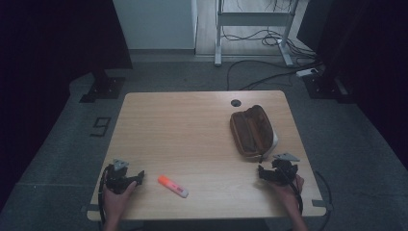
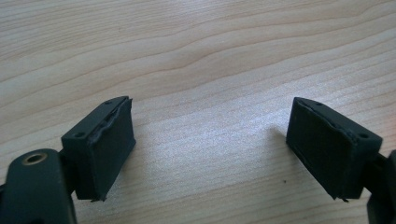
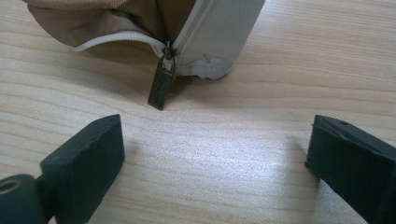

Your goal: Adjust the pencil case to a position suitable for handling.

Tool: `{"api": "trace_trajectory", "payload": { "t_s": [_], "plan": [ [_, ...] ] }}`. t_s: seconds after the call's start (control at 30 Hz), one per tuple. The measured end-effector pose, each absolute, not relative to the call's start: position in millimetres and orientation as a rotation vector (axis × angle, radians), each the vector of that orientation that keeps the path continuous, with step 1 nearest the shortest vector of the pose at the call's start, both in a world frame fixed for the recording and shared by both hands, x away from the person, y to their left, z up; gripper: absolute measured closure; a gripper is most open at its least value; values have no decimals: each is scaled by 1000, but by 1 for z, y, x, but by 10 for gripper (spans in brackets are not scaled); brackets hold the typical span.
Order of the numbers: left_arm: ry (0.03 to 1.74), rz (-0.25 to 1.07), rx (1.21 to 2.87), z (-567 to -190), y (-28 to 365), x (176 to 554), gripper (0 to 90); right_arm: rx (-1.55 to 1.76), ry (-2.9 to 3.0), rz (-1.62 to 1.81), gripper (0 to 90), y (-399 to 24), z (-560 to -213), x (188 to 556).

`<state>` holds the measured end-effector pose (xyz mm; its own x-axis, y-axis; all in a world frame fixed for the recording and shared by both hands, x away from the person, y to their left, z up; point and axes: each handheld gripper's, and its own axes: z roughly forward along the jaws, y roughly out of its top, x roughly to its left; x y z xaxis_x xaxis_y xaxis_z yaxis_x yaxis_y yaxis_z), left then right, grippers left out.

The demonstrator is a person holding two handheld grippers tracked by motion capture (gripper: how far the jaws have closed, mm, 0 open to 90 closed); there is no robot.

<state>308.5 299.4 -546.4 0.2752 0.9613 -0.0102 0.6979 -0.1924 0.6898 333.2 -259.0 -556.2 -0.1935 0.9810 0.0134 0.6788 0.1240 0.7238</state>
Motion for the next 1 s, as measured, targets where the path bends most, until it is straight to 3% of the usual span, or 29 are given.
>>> {"api": "trace_trajectory", "payload": {
  "t_s": [0.27,1.0],
  "plan": [
    [1488,583,1965,-546,299,309,149,1612,1929,855,125,-259,-552,329],
    [1488,583,1965,-546,299,309,149,1550,1815,978,152,-273,-515,314]
  ]
}}
